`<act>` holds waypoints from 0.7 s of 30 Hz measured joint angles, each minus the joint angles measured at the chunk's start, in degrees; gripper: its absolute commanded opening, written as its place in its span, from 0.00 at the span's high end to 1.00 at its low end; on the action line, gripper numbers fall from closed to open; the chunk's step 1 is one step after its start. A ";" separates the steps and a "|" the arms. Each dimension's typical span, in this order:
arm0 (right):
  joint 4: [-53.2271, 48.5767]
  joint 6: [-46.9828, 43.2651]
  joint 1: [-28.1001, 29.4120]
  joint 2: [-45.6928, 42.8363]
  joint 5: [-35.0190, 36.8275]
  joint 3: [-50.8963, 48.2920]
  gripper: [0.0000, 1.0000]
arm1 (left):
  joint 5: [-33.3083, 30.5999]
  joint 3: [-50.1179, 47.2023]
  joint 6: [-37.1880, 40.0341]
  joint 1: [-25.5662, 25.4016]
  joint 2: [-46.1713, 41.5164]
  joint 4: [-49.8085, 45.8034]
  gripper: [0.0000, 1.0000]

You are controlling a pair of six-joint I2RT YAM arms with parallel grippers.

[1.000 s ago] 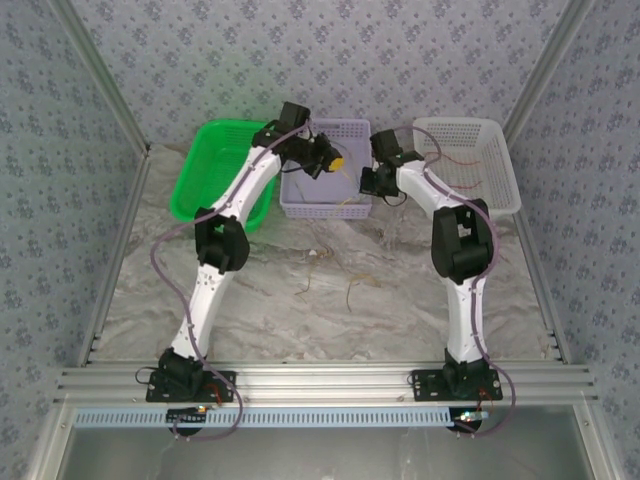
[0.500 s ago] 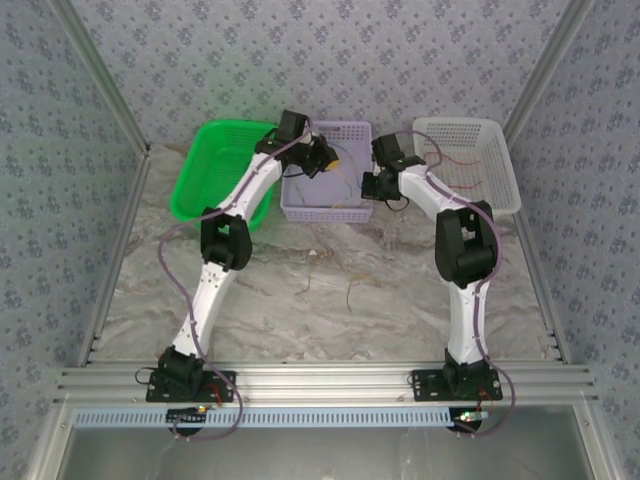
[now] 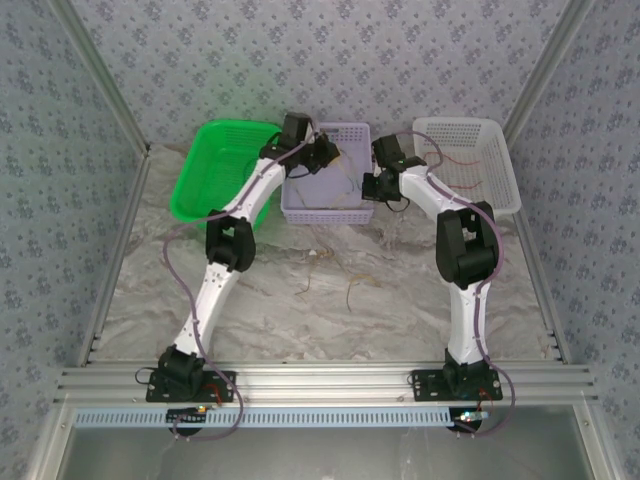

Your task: Untangle the cables

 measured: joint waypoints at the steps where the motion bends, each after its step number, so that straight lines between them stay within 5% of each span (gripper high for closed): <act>1: 0.09 0.00 0.04 0.00 0.00 -0.09 1.00 | -0.02 0.00 0.04 -0.24 0.68 -0.13 1.00; 7: 0.20 0.00 0.20 0.00 0.00 -0.11 1.00 | -0.28 -0.02 1.51 -1.77 2.23 -3.32 1.00; 13: 0.15 0.00 0.26 0.00 0.04 -0.11 1.00 | -0.83 -0.02 1.75 -2.84 2.23 -4.92 0.41; 18: -0.11 -0.13 0.26 -0.02 0.33 -0.09 1.00 | -0.70 -0.02 1.92 -2.80 2.03 -7.15 0.18; 21: -0.83 -0.63 0.31 -0.07 0.68 0.13 1.00 | -1.18 -0.02 1.86 -2.75 0.92 -9.81 0.13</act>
